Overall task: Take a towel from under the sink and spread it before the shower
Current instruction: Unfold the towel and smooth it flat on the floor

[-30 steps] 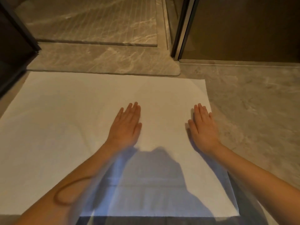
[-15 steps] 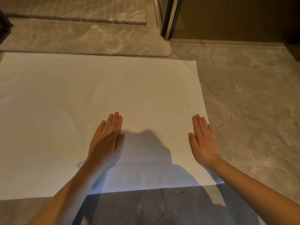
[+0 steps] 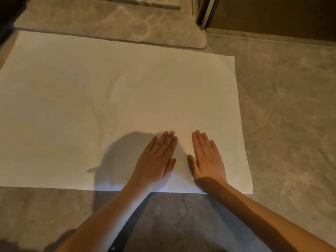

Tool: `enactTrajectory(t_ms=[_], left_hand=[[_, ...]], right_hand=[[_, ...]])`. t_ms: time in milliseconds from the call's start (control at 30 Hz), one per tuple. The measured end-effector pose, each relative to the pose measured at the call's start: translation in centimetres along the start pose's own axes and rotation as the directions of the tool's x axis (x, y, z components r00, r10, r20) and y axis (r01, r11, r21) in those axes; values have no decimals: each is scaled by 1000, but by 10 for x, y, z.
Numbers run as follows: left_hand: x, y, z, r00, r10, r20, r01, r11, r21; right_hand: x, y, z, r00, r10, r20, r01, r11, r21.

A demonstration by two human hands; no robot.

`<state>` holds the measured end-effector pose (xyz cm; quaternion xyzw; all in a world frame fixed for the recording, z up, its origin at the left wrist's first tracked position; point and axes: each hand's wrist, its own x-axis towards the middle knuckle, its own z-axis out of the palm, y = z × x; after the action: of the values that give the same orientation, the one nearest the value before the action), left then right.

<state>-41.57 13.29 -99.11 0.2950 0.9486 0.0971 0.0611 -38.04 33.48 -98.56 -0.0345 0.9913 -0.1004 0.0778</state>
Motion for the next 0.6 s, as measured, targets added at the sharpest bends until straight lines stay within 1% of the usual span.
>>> enactTrajectory(t_ms=[67,133,200,300,367,400,433,500,533,600], left_hand=[[-14,-24,-3,999,-36,8,36,999,4],[-32,-50,-9,990,-143,13,143,990,18],[-48,-68,-17,975,-221,14,221,975,35],[-52,-70,-30,972,-230,47,229,973,17],[-44,-69,-40,980,-198,17,198,980,2],[-40,-69,-46,983,-184,-2,184,983,1],[-37,-70,-52,984,-175,-28,175,984,-7],[-32,-74,-60,981,-168,-92,163,985,-56],[-29,-76,-63,980,-167,-108,159,984,-79],[-21,-81,-64,979,-175,-106,163,980,-110]], right_hand=[[-14,28,-6,997,71,-2,-71,997,-17],[-28,51,-13,989,145,1,-145,989,-2],[-36,59,-20,986,159,41,-158,987,-16],[-35,53,-39,985,122,120,-127,991,38],[-16,42,-73,991,14,136,-35,988,151],[-1,35,-98,991,-64,119,44,985,166],[16,24,-125,984,-151,90,140,983,119],[50,-5,-181,945,-323,48,324,946,-29],[65,-23,-205,925,-378,48,381,922,-77],[90,-59,-237,899,-435,56,438,892,-109]])
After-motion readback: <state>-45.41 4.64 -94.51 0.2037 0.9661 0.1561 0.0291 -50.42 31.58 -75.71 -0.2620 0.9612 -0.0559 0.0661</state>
